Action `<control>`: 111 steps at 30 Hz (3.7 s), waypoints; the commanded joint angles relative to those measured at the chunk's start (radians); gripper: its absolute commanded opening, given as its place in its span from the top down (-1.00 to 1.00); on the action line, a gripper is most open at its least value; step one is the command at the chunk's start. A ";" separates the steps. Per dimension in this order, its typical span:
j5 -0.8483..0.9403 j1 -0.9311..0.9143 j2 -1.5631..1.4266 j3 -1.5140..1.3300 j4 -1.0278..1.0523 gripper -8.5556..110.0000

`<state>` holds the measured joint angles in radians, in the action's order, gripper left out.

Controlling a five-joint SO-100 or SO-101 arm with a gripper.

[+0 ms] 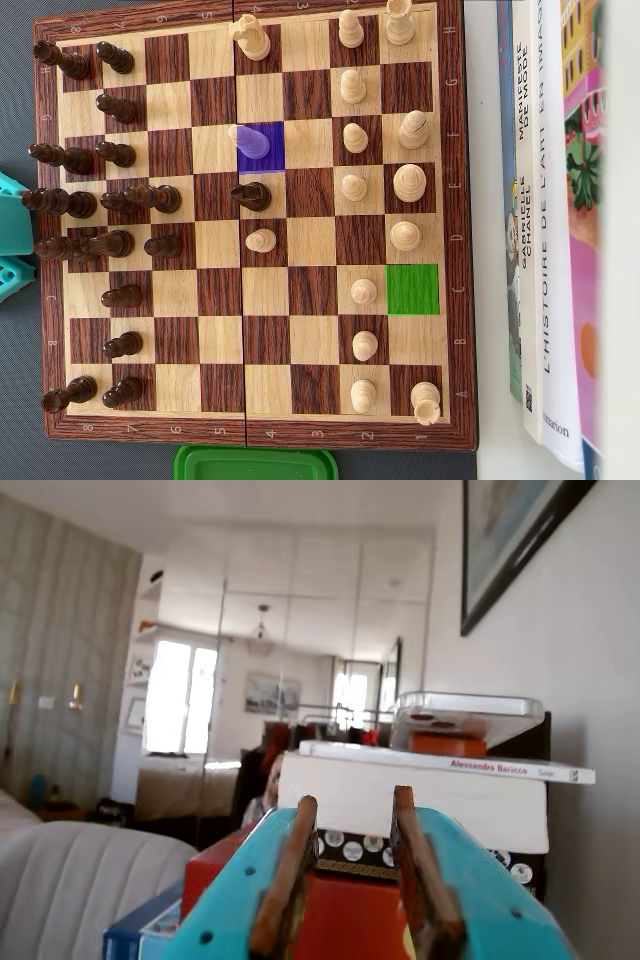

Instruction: Play chess

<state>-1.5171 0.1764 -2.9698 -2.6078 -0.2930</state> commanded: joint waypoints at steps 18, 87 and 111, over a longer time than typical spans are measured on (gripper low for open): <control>0.005 0.075 0.353 0.449 1.017 0.65; -0.198 0.077 1.318 0.979 1.566 0.65; -0.195 0.080 1.416 1.009 1.565 0.65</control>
<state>-1.7119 0.2638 -1.5493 -1.6245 1.2809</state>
